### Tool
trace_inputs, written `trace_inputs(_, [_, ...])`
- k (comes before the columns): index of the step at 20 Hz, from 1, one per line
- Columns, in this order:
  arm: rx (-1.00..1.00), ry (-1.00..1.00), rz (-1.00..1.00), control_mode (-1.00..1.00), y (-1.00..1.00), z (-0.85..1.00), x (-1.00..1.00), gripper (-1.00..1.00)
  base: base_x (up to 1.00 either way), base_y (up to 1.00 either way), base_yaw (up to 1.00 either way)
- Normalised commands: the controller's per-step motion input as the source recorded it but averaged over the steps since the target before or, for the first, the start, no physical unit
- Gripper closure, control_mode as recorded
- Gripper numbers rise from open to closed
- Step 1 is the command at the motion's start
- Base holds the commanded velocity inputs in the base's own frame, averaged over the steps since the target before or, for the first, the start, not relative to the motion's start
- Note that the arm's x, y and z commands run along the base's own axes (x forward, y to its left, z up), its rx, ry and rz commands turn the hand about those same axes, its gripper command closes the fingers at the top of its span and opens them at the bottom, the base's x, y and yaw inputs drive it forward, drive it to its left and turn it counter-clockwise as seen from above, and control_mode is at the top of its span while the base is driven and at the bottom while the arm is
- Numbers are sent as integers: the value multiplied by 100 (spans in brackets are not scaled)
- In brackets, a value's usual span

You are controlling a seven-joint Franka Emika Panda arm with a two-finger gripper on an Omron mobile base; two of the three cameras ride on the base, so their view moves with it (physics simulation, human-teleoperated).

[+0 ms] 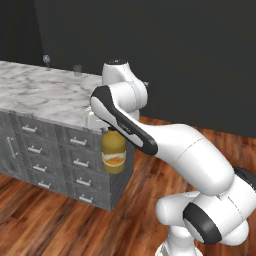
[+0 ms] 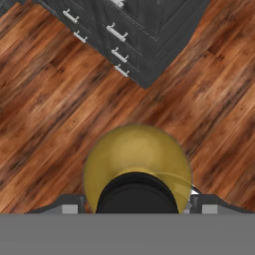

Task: There is a wine glass and glass cup on the dining counter. Place the wine bottle next to the wine glass and the juice bottle next to the glass cup.

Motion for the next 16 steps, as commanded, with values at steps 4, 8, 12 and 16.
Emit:
trace_inputs(4, [0,0,0,100,0,0,0,100,63,-41,13])
trace_inputs(8, [0,0,0,100,0,0,0,100,64,-40,13])
trace_inputs(12, [0,0,0,100,0,0,0,100,64,-40,15])
trace_inputs(16, [0,0,0,100,0,0,0,100,64,-40,15])
